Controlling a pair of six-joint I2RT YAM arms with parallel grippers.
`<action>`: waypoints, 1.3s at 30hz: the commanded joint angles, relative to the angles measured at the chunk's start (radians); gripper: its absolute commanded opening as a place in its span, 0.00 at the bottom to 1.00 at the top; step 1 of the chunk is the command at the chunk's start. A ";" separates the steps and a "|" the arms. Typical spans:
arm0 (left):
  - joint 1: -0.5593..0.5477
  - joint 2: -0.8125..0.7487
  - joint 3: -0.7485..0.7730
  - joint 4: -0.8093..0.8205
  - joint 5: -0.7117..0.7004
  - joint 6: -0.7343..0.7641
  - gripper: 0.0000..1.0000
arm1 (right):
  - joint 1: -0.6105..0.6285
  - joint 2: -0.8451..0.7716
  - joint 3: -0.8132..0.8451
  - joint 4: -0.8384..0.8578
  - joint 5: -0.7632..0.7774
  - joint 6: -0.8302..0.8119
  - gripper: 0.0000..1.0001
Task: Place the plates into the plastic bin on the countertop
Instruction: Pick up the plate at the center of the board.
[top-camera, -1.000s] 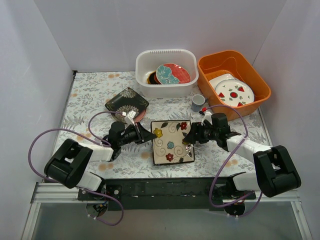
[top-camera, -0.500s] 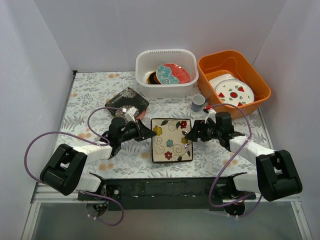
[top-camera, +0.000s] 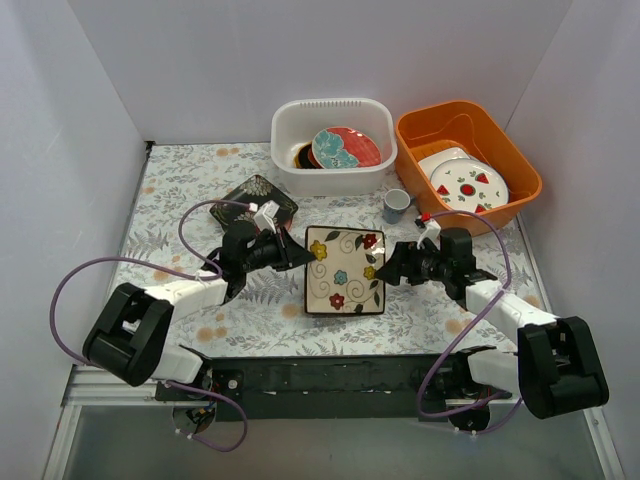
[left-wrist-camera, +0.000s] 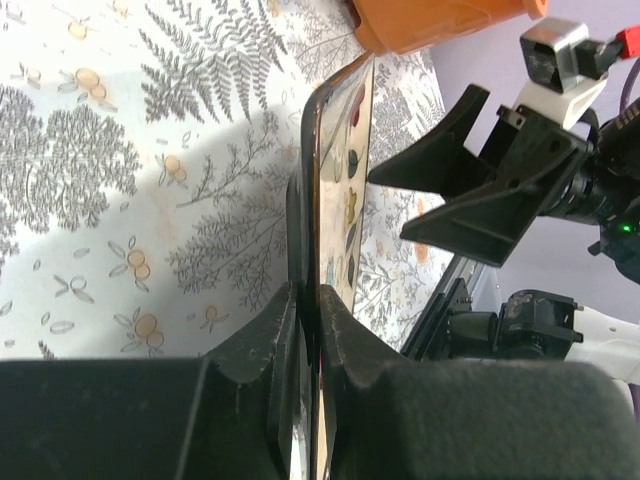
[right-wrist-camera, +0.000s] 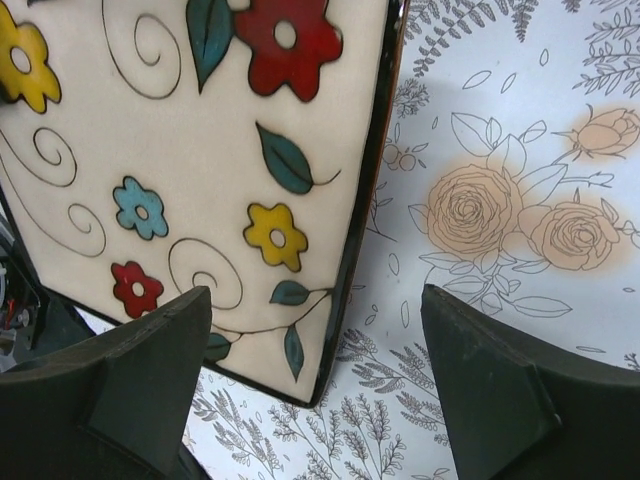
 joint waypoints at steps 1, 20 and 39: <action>0.005 0.010 0.124 0.090 0.040 0.015 0.00 | -0.015 -0.062 -0.025 0.014 -0.032 0.003 0.92; 0.071 0.119 0.278 0.049 0.134 0.047 0.00 | -0.043 -0.131 -0.054 -0.026 -0.011 -0.009 0.96; 0.130 0.074 0.497 -0.105 0.089 0.092 0.00 | -0.045 0.013 -0.044 0.071 -0.100 -0.009 0.96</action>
